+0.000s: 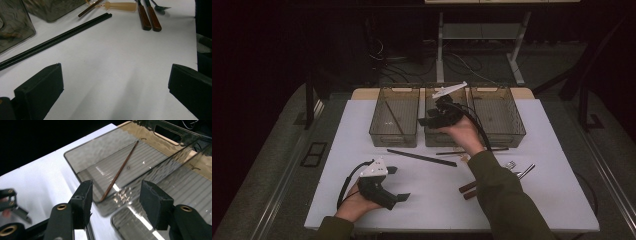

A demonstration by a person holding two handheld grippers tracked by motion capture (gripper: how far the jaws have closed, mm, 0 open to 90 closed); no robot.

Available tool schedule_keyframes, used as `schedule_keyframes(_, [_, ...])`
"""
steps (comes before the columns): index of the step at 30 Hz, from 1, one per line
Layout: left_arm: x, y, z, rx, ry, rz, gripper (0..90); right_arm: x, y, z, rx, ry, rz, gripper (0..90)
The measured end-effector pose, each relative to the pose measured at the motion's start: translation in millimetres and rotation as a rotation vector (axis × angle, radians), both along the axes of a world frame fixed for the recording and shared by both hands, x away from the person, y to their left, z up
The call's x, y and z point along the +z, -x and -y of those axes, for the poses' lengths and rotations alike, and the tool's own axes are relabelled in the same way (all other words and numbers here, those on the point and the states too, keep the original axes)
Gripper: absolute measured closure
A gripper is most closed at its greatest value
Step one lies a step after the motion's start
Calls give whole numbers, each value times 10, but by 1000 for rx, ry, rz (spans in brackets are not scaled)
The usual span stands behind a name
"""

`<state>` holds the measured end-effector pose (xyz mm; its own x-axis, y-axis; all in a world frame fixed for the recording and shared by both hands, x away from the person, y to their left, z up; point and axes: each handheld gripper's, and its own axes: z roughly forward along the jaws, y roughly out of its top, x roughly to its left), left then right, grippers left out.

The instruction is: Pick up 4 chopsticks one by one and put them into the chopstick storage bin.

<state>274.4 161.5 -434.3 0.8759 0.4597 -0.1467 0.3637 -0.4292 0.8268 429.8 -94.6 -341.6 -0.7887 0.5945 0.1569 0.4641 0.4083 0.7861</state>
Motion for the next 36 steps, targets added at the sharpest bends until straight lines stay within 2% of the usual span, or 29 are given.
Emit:
schedule_keyframes(8, [-8, 7, 5, 14, -2, -10, 0, 19, 177, 280, 29, -16, 17, 431])
schedule_keyframes(11, [-9, 1, 0, 9, -14, -8, 0, 16, 279, 467, 30, -31, 18, 442])
schedule_keyframes(12, [-7, -4, -7, 1, -24, -6, 0, 16, 279, 467, 30, -31, 18, 442])
schedule_keyframes(16, [-11, -7, -7, 1, -31, -4, 0, -22, 369, 671, 24, -31, 25, 465])
schedule_keyframes(23, [-18, -4, 4, 8, -35, -9, 0, -127, 483, 1032, 3, -38, 22, 557])
schedule_keyframes(28, [-23, -10, 6, 7, -42, -10, 0, -219, 533, 1249, 4, -12, 14, 607])
schedule_keyframes(32, [-23, -9, 9, 4, -48, -9, 0, -331, 533, 1378, -1, 23, -11, 624])
schedule_keyframes(36, [-23, -8, 8, 4, -48, -9, 0, -479, 515, 1442, 4, 91, -22, 661])
